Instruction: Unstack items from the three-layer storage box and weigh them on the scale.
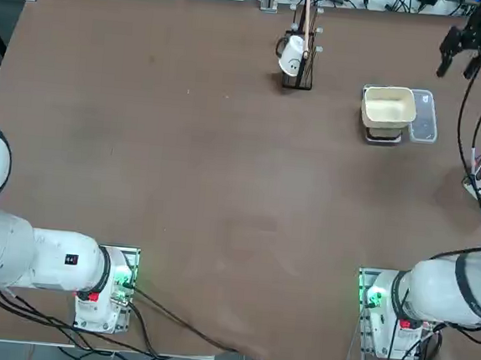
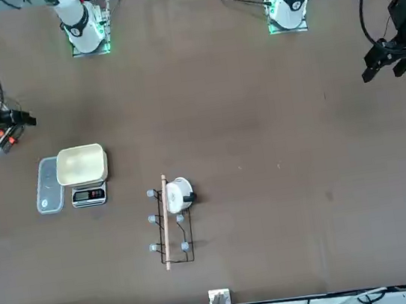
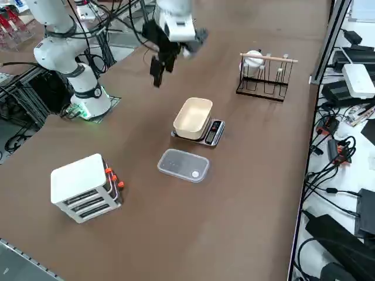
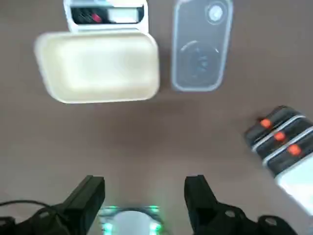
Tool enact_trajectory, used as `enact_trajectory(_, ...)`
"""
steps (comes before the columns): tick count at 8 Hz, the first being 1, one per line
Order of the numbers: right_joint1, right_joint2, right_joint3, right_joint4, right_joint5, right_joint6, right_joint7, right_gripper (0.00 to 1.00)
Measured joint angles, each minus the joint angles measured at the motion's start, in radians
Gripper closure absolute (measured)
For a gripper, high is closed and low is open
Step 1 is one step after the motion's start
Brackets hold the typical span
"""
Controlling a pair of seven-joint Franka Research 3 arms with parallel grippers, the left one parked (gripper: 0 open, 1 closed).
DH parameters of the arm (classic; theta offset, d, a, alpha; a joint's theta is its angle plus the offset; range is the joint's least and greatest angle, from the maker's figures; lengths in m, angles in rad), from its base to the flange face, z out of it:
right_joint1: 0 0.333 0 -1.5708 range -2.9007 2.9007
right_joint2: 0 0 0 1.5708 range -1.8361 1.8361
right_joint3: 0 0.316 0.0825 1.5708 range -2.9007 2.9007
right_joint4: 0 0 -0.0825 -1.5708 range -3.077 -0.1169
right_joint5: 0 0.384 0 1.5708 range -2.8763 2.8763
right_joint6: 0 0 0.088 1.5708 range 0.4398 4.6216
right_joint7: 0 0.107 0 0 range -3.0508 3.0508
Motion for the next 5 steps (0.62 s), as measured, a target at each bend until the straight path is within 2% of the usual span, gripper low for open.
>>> enact_trajectory(2, -0.048, 0.077, -0.001, -0.027, -0.110, 0.095, -0.252, 0.01)
enact_trajectory(3, -0.110, 0.089, -0.004, -0.087, -0.141, 0.217, -0.422, 0.02)
enact_trajectory(5, -0.287, 0.095, -0.011, -0.237, -0.171, 0.489, -0.767, 0.03)
